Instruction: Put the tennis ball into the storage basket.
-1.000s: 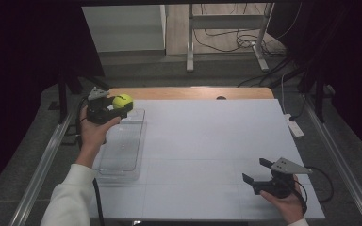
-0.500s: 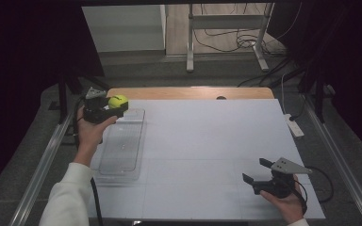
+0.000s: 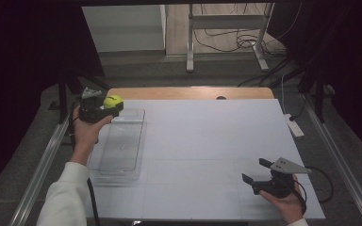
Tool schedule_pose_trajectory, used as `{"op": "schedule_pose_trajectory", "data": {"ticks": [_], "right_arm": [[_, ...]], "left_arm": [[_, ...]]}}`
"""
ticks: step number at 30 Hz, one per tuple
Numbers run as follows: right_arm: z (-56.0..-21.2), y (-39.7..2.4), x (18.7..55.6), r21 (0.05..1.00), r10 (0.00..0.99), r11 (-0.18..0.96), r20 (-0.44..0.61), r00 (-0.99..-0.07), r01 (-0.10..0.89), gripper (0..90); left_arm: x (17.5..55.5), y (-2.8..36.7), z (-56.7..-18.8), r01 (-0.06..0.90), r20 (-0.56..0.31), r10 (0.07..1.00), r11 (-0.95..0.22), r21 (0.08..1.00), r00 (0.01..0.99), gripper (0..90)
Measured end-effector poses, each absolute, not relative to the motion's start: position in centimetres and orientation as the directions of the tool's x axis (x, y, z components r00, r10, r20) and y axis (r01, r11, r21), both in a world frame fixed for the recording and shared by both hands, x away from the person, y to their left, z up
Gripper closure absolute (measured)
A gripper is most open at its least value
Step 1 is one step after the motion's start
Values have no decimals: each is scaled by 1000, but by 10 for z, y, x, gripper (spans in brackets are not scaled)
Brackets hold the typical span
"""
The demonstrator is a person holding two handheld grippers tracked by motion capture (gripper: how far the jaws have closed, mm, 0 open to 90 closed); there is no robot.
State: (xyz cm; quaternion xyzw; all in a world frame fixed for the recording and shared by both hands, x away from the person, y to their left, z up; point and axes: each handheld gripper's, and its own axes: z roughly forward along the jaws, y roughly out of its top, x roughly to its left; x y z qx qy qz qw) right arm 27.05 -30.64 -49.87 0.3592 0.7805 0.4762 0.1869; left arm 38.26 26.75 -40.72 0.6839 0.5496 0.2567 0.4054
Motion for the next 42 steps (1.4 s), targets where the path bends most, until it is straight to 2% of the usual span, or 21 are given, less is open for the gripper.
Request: {"op": "schedule_pose_trajectory", "data": {"ticks": [26, 42], "right_arm": [[-499, -306, 271, 876, 740, 290, 50, -671, 386, 82], [-499, -307, 271, 878, 741, 285, 53, -669, 385, 83]], "left_arm": [[393, 279, -425, 605, -84, 972, -69, 793, 220, 264], [400, 276, -435, 644, -68, 972, -96, 759, 226, 264]]}}
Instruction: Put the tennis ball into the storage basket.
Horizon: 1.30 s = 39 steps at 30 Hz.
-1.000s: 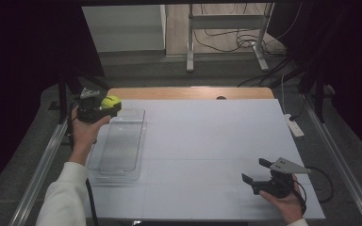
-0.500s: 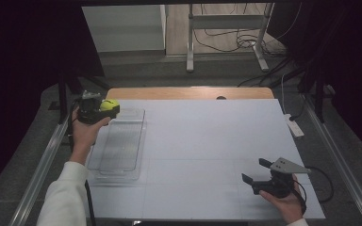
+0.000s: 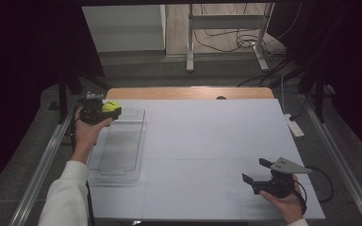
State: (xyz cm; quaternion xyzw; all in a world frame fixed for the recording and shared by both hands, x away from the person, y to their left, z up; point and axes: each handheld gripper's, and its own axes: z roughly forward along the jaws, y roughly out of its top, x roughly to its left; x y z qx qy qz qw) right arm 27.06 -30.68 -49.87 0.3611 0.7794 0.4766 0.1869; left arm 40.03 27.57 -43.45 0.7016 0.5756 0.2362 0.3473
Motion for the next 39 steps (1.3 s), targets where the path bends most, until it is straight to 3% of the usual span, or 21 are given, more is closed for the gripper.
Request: {"op": "schedule_pose_trajectory", "data": {"ticks": [39], "right_arm": [[-499, -308, 271, 877, 741, 285, 55, -670, 387, 85]], "left_arm": [[416, 271, -465, 735, -26, 974, -150, 661, 223, 263]]}}
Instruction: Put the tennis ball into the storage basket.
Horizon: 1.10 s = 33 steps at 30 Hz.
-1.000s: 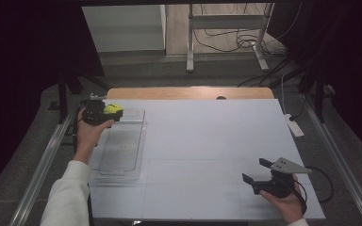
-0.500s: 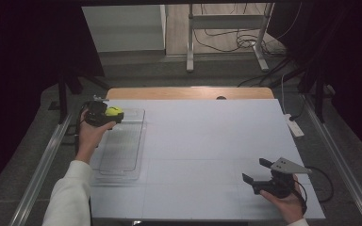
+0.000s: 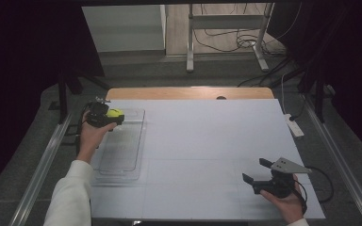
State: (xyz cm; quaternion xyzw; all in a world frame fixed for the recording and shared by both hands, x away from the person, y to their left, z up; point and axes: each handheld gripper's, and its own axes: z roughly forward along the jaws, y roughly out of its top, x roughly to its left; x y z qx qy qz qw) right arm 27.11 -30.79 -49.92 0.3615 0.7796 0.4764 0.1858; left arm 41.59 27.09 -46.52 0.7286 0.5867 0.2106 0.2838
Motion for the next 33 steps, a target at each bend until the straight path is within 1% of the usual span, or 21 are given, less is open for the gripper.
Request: {"op": "schedule_pose_trajectory", "data": {"ticks": [33], "right_arm": [[-501, -307, 271, 874, 742, 287, 56, -668, 392, 85]], "left_arm": [[426, 266, -488, 804, -27, 970, -186, 564, 243, 262]]}}
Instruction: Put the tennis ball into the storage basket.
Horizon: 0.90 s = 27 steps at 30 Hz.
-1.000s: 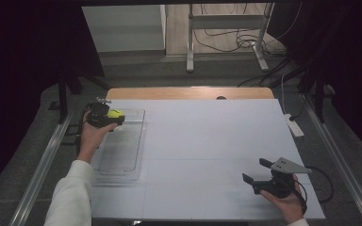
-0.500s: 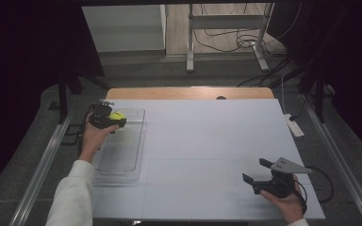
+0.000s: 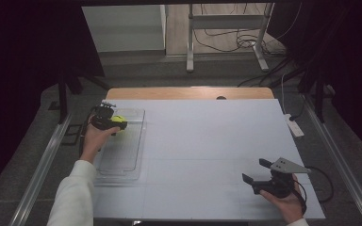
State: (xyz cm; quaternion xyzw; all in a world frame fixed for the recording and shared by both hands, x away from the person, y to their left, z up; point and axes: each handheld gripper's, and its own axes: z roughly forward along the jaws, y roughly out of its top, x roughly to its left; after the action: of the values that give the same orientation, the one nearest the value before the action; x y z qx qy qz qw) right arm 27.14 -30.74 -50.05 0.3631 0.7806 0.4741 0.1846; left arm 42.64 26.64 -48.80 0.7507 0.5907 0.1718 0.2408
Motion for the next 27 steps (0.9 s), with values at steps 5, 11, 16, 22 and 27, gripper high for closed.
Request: {"op": "schedule_pose_trajectory", "data": {"ticks": [5, 11, 16, 22, 27], "right_arm": [[-500, -308, 271, 874, 742, 286, 57, -668, 392, 85], [-500, -308, 272, 874, 743, 288, 56, -667, 393, 85], [-500, -308, 272, 874, 743, 287, 56, -667, 392, 85], [-500, -308, 272, 874, 743, 287, 56, -667, 393, 84], [-500, -309, 272, 874, 744, 285, 56, -666, 393, 84]], "left_arm": [[428, 265, -492, 814, -26, 970, -189, 549, 243, 261], [429, 263, -495, 823, -13, 969, -203, 531, 247, 260], [430, 262, -498, 826, -10, 970, -202, 526, 244, 258], [431, 260, -499, 823, -5, 969, -206, 529, 246, 256], [431, 260, -499, 821, -2, 970, -204, 533, 242, 243]]}}
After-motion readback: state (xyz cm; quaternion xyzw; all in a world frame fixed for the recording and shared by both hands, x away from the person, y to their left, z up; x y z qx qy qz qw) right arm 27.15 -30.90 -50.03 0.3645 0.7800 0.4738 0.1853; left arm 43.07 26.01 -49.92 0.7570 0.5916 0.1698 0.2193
